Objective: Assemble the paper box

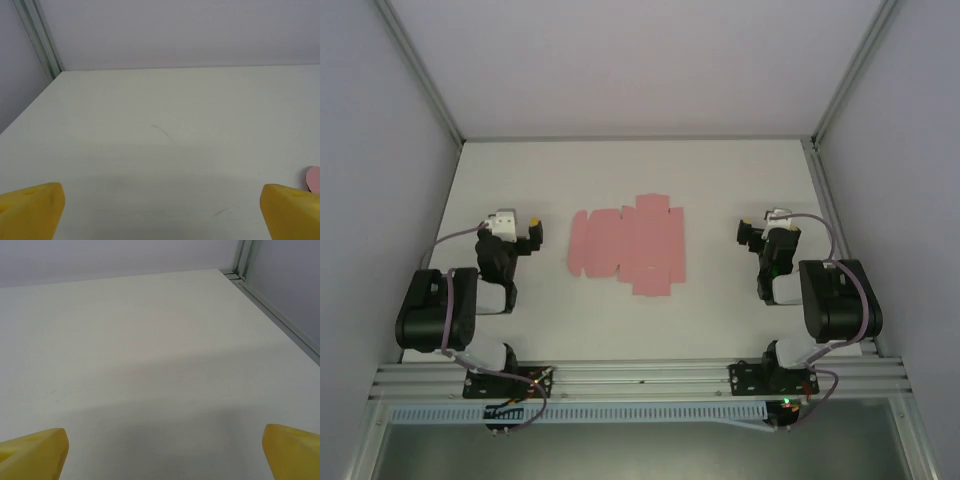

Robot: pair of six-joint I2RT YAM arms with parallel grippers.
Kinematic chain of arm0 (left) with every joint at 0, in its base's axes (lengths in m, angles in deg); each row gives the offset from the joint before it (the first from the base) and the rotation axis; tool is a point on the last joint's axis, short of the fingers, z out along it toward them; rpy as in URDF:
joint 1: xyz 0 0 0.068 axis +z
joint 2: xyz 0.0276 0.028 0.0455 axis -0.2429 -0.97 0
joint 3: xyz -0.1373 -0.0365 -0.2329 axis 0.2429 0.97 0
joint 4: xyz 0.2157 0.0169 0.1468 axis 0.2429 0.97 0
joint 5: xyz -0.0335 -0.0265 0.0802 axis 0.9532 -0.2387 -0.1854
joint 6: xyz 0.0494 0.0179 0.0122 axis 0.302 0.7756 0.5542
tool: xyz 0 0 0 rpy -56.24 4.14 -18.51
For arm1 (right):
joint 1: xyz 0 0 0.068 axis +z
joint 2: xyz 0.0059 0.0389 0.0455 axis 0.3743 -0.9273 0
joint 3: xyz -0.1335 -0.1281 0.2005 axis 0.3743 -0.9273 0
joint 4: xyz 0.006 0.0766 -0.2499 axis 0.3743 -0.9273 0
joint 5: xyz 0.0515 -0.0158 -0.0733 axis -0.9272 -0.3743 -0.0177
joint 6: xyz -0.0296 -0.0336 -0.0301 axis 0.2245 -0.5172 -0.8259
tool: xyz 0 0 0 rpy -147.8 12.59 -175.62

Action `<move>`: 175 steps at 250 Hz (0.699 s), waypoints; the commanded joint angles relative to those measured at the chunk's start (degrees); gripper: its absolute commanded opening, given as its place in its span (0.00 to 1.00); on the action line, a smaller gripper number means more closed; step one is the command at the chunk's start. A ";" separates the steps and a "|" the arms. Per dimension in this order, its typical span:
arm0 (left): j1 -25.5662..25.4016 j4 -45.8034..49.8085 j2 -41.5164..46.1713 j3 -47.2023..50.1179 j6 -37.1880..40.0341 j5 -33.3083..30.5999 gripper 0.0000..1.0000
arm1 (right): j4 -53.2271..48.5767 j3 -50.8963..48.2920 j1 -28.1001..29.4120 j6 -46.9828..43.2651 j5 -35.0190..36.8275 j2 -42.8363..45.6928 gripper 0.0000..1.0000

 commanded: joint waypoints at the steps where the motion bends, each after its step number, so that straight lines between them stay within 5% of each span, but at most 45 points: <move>1: -0.30 -0.17 -0.43 -0.53 1.34 -1.04 1.00 | 1.30 0.78 -0.24 0.70 -0.43 0.24 1.00; 175: -0.28 0.16 -0.53 -0.71 1.35 -1.03 1.00 | 0.73 1.21 -0.36 0.39 -2.63 0.21 1.00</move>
